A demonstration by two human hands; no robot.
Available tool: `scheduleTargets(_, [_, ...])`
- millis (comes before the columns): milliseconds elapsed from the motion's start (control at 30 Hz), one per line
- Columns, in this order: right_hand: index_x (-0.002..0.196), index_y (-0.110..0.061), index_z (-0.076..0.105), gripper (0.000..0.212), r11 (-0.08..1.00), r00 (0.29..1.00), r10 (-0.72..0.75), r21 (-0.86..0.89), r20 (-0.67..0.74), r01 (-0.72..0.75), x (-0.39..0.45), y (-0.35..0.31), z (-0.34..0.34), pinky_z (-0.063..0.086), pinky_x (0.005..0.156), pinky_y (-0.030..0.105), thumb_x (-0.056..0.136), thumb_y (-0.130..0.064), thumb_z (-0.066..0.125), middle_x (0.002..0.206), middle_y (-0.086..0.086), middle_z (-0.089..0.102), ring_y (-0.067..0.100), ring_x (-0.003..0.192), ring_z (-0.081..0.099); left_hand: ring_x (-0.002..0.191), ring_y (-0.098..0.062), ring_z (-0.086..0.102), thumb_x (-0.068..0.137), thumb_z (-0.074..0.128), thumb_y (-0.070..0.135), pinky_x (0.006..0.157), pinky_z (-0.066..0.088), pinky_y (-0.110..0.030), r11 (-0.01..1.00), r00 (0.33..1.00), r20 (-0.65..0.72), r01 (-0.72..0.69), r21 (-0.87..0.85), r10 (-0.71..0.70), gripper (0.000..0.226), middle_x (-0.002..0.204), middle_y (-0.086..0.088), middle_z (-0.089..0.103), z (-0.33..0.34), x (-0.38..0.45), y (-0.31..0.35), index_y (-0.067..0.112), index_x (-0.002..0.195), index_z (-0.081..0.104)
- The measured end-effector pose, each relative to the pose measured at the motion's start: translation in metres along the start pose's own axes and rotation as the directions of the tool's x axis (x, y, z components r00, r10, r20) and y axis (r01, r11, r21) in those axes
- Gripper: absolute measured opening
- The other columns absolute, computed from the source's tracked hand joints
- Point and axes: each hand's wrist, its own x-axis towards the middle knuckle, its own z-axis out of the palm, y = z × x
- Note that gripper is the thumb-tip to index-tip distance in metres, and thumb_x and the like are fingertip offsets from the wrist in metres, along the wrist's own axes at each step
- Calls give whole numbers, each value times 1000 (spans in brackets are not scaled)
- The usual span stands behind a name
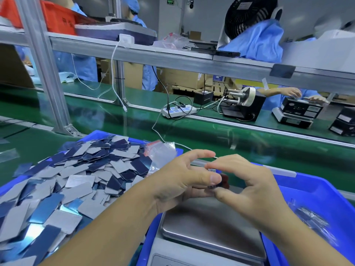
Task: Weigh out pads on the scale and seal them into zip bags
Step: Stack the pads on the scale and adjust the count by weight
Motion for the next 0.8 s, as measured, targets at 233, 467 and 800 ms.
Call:
scheduleTargets(233, [103,-19,75,33,1000,999,13,-26,-35,-14,-1,-6,2,50,74,24,71,-25,67,90,-15,69,13,82,63,82,-22,70,78,73,0,73,56,-28,999,999,35,-22,26,21,61,94,-9,74,0,0,0,15,133,51])
scheduleTargets(467, [115,-20,69,49,1000,974,3,23,229,-9,1,1,-9,44,86,18,68,-19,85,104,-16,63,13,102,61,109,-44,64,79,66,-6,91,56,-44,997,988,151,35,71,-45,67,120,-29,65,-9,-7,8,12,140,44])
scheduleTargets(800, [95,-11,75,23,967,983,-176,-176,53,183,3,-1,-8,52,72,35,77,-23,68,83,-6,68,17,80,62,109,-43,56,70,73,6,91,56,-43,997,974,220,68,-38,-58,81,122,-31,57,-8,-8,6,9,144,42])
